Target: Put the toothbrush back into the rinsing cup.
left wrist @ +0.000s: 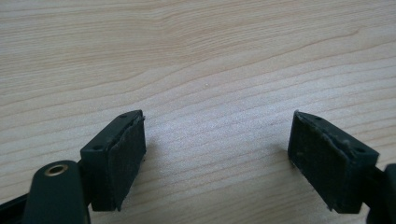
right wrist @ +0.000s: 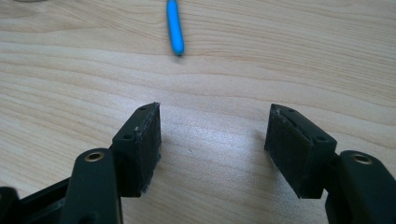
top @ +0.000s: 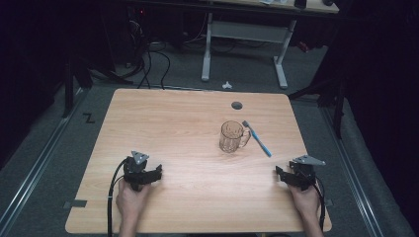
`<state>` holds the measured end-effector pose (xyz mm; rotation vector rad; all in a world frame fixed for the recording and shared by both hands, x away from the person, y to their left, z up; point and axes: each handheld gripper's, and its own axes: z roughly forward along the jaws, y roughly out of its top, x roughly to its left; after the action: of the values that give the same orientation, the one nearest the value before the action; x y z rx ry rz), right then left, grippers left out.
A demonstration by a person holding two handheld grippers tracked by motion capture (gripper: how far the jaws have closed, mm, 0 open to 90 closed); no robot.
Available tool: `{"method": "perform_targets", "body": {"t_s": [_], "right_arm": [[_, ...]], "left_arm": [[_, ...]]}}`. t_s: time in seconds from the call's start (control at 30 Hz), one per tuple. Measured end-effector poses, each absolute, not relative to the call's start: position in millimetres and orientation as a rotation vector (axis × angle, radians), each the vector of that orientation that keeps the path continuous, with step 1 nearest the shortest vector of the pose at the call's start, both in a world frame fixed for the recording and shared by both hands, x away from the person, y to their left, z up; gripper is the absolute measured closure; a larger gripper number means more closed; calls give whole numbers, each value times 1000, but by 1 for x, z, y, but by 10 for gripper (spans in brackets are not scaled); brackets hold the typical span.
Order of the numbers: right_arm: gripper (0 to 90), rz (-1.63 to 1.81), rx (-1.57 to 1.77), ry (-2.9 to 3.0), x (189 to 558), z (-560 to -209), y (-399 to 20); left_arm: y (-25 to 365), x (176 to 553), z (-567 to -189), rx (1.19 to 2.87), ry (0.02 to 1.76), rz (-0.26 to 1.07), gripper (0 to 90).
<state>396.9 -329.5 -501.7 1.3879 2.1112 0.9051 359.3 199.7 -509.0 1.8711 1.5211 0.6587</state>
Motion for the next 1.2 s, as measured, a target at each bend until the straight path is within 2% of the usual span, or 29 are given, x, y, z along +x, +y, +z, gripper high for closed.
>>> {"method": "perform_targets", "body": {"t_s": [1.0,1.03,1.13,1.2], "right_arm": [[379,903,1399,2100,394,-502,-328],[386,902,1402,2099,394,-501,-328],[504,874,1429,2099,393,-498,-329],[527,870,1445,2105,394,-496,-331]], "left_arm": [[201,359,-509,1862,1518,649,197],[201,359,-509,1864,1519,651,197],[201,359,-509,1865,1519,651,197],[201,359,-509,1862,1518,649,197]]}}
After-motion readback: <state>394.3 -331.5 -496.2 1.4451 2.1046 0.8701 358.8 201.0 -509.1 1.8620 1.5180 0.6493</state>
